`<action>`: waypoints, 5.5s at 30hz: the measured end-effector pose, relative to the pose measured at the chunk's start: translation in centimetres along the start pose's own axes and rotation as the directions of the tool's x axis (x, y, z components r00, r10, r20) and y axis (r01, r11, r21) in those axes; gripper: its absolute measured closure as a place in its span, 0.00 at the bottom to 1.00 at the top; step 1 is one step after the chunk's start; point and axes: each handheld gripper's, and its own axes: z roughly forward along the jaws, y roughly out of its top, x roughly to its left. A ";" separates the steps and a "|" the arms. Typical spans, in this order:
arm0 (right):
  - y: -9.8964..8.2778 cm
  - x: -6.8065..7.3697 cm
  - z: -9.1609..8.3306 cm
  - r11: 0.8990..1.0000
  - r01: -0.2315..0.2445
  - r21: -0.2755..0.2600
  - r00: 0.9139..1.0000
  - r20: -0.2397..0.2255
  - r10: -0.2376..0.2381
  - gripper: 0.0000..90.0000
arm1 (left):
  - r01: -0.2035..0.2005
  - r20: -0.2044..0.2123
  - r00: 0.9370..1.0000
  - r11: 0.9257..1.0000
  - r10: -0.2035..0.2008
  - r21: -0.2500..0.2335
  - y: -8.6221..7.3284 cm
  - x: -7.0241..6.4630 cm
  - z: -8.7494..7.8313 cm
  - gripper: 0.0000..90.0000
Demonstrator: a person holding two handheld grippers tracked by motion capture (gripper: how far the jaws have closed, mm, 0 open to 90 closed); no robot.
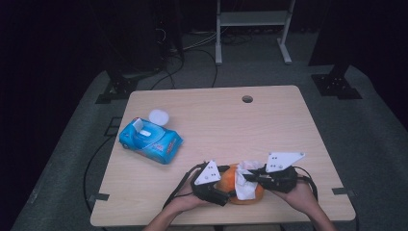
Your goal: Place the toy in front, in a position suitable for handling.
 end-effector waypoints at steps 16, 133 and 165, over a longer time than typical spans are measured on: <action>-1.2 -1.8 -2.1 0.997 -0.062 -0.051 0.996 0.060 0.065 0.93 | 0.158 -0.077 0.984 0.987 -0.160 -0.035 -0.6 2.2 -0.8 0.48; 2.3 1.0 -0.2 0.998 0.062 -0.025 0.996 0.067 -0.060 0.93 | -0.081 -0.115 0.991 0.995 0.074 -0.056 0.9 -1.6 0.3 0.47; -0.3 -2.1 -2.7 0.998 -0.060 -0.004 0.992 0.111 0.060 0.93 | -0.046 -0.094 0.995 0.998 0.041 -0.049 0.4 -0.9 0.0 0.44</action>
